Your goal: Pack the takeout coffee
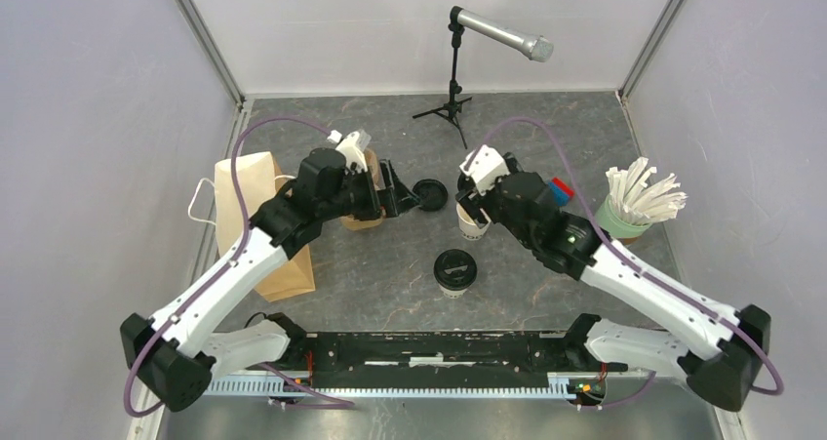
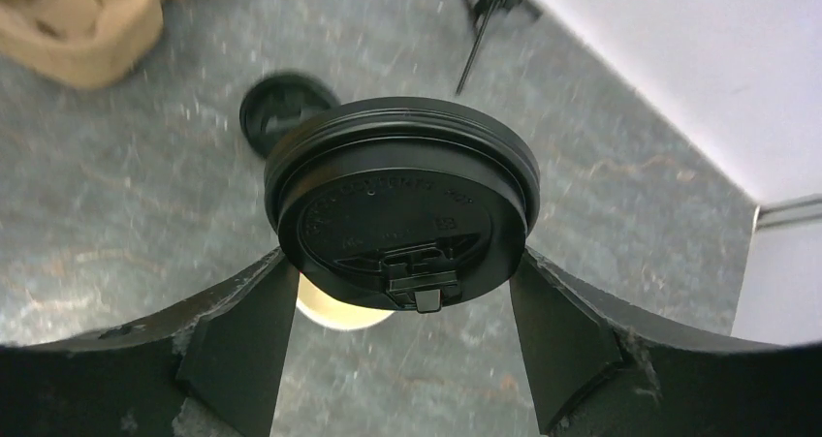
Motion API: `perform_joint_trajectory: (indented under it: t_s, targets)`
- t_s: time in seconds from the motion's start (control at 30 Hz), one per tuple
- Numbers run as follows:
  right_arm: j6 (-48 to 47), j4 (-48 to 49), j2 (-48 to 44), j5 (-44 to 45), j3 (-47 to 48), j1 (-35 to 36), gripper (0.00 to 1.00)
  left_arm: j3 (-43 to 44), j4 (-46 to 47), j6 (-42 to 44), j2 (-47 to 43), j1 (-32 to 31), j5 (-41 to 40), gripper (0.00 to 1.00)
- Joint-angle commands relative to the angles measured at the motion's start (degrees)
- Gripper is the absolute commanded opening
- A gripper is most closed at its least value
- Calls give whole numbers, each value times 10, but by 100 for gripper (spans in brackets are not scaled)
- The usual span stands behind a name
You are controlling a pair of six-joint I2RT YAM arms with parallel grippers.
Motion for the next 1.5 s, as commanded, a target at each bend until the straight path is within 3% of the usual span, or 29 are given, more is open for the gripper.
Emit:
perform_joint_trajectory:
  t_s: [0.0, 0.37, 0.67, 0.9, 1.47]
  targets:
    - [52, -150, 56, 9, 71, -2, 80, -27, -35, 65, -59, -2, -18, 100]
    - [82, -275, 195, -72, 192, -26, 79, -95, -29, 116, -159, -2, -49, 100]
    - [46, -372, 283, -125, 289, -76, 82, -113, -11, 111, -205, -2, -39, 100]
    - [31, -397, 314, -158, 300, -89, 82, -113, -10, 110, -201, -2, -26, 100]
    - [14, -448, 377, -144, 357, -100, 84, -111, -15, 114, -206, -2, -49, 100]
